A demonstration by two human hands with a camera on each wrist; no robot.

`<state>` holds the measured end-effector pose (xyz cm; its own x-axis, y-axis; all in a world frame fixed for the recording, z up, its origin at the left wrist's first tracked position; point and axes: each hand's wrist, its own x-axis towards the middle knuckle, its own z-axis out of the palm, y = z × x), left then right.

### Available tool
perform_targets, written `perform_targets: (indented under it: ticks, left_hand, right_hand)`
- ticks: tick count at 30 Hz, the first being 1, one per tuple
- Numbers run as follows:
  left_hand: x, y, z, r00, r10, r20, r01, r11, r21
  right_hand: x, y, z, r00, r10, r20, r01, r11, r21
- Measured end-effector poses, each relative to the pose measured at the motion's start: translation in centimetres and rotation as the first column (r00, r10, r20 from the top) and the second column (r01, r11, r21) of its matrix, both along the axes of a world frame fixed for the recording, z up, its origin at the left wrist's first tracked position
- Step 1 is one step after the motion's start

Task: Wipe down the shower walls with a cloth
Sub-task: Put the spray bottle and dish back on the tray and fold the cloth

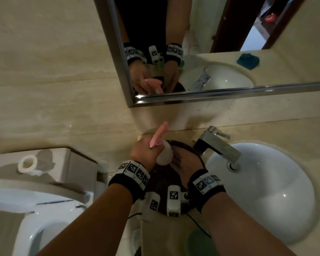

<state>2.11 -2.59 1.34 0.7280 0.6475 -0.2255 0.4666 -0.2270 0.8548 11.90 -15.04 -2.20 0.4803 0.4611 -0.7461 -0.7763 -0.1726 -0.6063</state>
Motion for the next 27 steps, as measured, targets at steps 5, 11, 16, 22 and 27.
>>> perform_targets:
  ticks: [5,11,16,22,27]
  left_hand:
    - [1.3,0.0,-0.7,0.999,0.041,-0.017,-0.042,0.997,-0.061]
    - [2.0,-1.1,-1.5,0.995,0.068,-0.072,-0.067,0.998,0.022]
    - [2.2,-1.2,-1.5,0.993,0.032,-0.111,-0.02,0.994,0.107]
    - [2.0,-1.5,-1.6,0.986,0.092,-0.136,-0.083,0.994,0.071]
    - [1.1,-2.0,-1.6,0.969,0.163,-0.184,-0.166,0.986,-0.002]
  right_hand:
    - [0.6,0.5,-0.6,0.999,-0.005,0.033,0.005,1.0,-0.007]
    - [0.9,-0.1,-1.4,1.0,-0.007,0.029,0.007,1.0,0.013]
    - [0.9,-0.8,-1.6,0.999,0.03,0.02,-0.03,0.999,0.015]
    - [1.5,-1.4,-0.8,0.998,0.065,0.007,-0.065,0.998,0.005]
    - [2.1,-2.8,-0.1,0.997,0.061,0.04,-0.061,0.998,-0.011]
